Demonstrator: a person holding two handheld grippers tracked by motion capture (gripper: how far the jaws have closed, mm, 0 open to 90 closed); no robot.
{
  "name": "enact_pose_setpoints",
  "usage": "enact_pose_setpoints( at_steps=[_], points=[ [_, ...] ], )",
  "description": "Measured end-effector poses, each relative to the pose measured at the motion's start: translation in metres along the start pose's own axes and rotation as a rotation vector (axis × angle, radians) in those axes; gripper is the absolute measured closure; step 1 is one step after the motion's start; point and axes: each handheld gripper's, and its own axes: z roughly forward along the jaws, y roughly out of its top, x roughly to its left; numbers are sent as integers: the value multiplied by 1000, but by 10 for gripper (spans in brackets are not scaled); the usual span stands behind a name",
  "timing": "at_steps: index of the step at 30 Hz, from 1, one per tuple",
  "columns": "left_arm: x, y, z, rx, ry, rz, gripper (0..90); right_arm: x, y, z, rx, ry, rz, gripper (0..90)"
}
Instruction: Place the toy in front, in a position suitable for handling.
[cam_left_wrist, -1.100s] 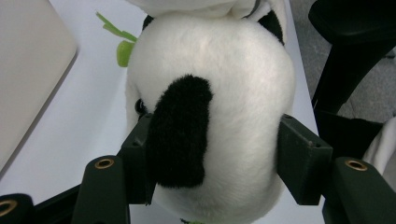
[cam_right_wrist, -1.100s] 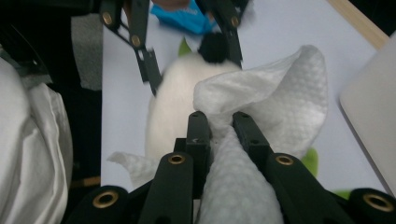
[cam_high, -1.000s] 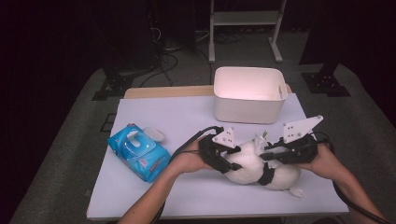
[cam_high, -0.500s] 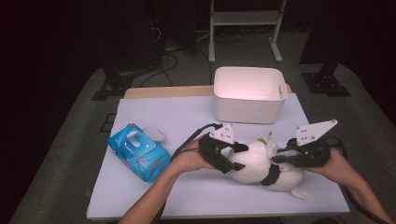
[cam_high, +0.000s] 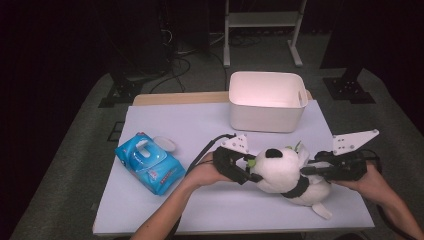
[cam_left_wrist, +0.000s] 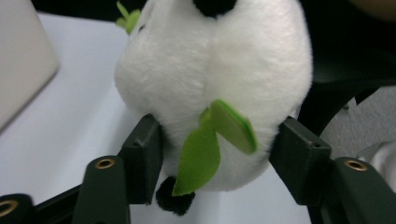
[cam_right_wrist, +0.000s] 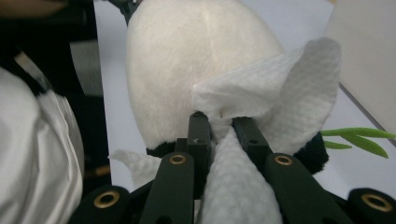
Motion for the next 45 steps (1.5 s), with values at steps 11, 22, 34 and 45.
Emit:
enact_pose_setpoints(
  at_steps=[11, 22, 34, 45],
  points=[
    [-9, 22, -58, 19, 95, 37, 405, -7, 20, 33, -114, 89, 1, 786],
    [-13, 33, -55, 61, 111, 70, 384, 0, 30, 30, -18, 44, -45, 785],
    [-17, 51, -34, 85, 105, 108, 362, 9, 53, -3, -67, 42, -100, 785],
    [-19, 63, -18, 103, 110, 135, 327, 13, 80, 2, -34, 37, -165, 790]
  ],
)
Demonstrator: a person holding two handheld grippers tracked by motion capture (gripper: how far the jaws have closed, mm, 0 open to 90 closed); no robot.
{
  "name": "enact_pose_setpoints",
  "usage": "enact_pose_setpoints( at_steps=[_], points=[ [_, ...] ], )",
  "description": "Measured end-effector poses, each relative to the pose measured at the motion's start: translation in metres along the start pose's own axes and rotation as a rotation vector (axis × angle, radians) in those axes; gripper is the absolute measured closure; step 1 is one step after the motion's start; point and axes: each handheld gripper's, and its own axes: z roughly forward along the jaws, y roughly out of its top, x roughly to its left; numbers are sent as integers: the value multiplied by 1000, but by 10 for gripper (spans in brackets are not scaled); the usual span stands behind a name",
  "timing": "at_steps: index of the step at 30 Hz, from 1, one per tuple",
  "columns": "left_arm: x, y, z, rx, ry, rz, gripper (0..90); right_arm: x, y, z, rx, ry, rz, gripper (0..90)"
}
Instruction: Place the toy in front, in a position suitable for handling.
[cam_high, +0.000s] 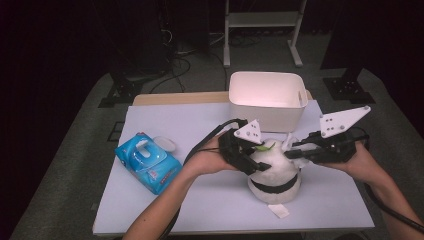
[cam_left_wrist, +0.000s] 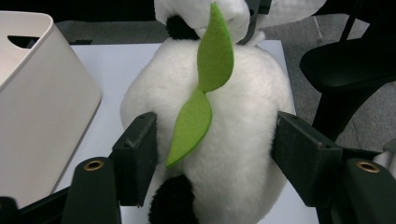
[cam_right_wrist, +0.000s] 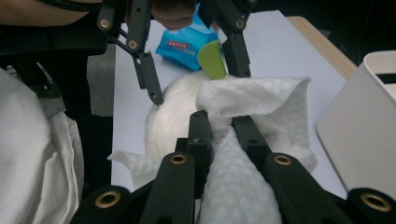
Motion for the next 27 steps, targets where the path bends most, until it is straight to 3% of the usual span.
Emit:
enact_pose_setpoints(
  at_steps=[3, 5, 8, 10, 14, 21, 27],
  points=[
    [2, -2, 0, -5, 4, -17, 271, -1, -5, 0, 19, -8, 14, 792],
    [3, -7, 1, 21, 10, -35, 216, -1, -6, -1, 32, -19, 19, 793],
    [8, -19, 8, 28, -15, -88, 187, -2, -9, -5, 47, -32, 25, 794],
    [11, -25, 14, 14, -44, -104, 187, -3, -12, -6, 45, -26, 36, 793],
    [14, -24, 11, -27, -49, -135, 314, -2, -14, -7, 29, -38, 35, 792],
    [15, -23, -1, -20, -30, -118, 368, -4, -13, -4, -32, -31, 41, 792],
    [14, -20, -6, -4, -22, -110, 372, -2, 1, -4, -3, -48, 2, 790]
  ],
)
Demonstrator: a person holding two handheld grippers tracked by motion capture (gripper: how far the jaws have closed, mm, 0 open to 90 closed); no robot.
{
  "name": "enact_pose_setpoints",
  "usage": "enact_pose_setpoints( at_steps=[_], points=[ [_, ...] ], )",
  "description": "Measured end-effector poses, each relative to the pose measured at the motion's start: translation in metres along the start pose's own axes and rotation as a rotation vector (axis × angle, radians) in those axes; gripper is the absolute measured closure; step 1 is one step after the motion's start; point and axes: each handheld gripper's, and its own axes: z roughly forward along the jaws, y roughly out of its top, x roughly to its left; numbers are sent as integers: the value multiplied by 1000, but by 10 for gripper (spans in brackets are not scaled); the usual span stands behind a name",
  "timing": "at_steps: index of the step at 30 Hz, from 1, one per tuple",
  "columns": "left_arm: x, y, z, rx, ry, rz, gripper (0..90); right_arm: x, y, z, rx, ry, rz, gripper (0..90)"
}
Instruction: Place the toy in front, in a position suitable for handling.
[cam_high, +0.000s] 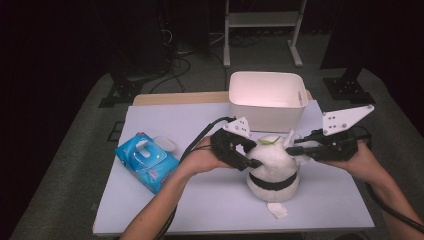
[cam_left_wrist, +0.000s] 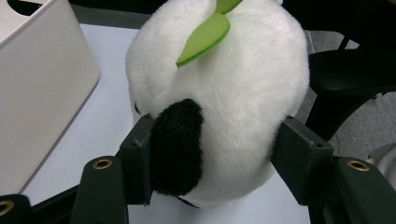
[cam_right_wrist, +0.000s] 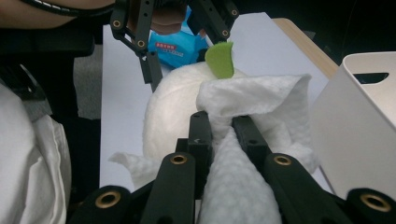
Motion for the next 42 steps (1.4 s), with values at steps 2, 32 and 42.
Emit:
enact_pose_setpoints(
  at_steps=[2, 32, 42],
  points=[
    [0, 1, -1, 3, 1, 2, 373, 0, 6, 1, 18, -4, -15, 790],
    [1, -10, -2, 18, 32, -3, 408, -6, -8, 0, -4, 10, 40, 789],
    [-3, -6, 5, 22, 23, 30, 405, 0, 20, 12, 21, 29, -35, 789]
  ],
)
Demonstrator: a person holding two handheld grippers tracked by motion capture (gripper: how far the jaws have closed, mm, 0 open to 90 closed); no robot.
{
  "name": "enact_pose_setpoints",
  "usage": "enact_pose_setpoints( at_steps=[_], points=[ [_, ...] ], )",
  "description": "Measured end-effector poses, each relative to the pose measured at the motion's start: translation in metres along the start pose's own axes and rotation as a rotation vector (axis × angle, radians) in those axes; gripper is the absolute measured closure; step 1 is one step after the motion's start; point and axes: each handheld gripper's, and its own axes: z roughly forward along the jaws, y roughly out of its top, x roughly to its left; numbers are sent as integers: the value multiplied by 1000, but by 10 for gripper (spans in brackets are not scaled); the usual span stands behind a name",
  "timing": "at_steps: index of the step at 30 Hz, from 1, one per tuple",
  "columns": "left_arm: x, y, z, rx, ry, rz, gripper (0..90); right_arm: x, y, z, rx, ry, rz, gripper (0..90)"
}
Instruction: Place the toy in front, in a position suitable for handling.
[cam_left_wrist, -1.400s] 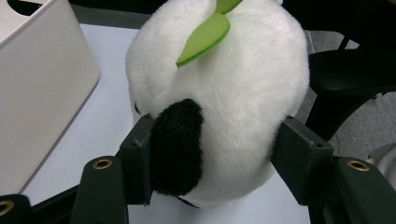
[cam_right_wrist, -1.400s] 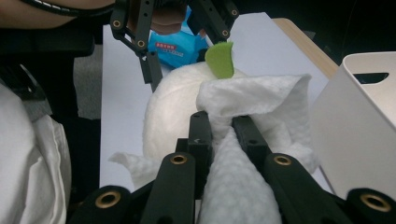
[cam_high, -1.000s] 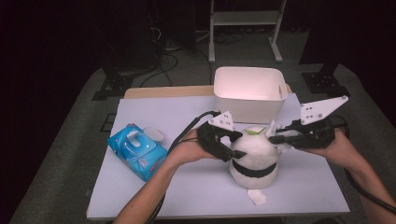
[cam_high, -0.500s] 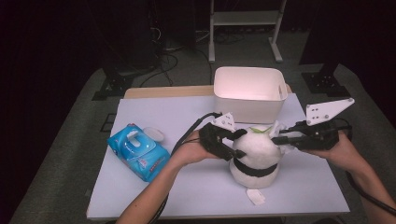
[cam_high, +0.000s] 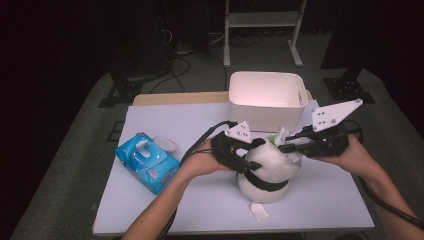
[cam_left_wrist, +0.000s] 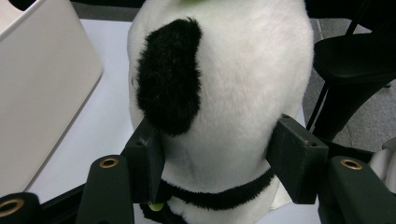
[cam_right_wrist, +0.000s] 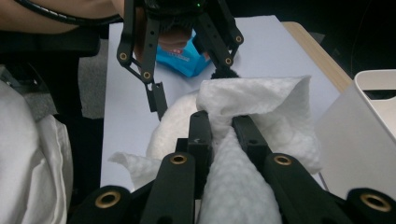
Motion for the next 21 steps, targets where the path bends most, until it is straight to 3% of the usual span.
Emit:
enact_pose_setpoints(
  at_steps=[7, 11, 13, 21],
  points=[
    [0, -1, 1, -16, -8, -4, 405, -5, -14, -12, 5, -19, 35, 788],
    [-1, -1, 1, -15, -10, -1, 405, -9, -21, -20, 47, -52, 52, 788],
    [-1, 0, 2, -14, -13, -1, 404, -11, -22, -20, 55, -42, 59, 787],
    [-3, 4, 6, -5, -12, 6, 404, -7, -6, -12, 82, -19, 15, 787]
  ],
)
